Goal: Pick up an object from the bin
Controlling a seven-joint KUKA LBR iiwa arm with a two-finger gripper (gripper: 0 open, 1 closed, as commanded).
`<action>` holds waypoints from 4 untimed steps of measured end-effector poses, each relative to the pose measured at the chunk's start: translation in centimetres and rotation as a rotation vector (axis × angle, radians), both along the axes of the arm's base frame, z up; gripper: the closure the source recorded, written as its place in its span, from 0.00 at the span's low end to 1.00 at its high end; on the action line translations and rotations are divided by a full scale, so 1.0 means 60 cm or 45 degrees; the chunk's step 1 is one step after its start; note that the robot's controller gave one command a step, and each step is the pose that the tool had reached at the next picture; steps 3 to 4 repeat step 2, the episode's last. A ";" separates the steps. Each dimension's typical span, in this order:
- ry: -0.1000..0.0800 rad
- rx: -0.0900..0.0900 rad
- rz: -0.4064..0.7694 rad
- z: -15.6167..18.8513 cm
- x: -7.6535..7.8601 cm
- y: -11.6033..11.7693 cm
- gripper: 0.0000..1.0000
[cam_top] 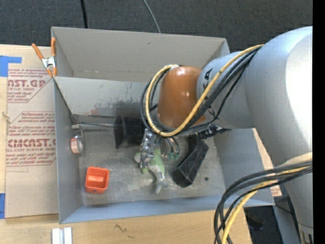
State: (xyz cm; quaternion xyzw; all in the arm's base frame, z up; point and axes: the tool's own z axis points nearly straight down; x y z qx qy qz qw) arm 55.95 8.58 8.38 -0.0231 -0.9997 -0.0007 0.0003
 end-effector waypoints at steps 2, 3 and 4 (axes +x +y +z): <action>-0.004 0.000 -0.249 0.287 0.045 0.033 1.00; -0.004 0.000 -0.249 0.287 0.045 0.033 1.00; -0.004 0.000 -0.249 0.287 0.045 0.033 1.00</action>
Offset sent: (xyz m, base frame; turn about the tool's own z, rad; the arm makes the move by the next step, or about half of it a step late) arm 0.0266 0.0187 0.1723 0.1972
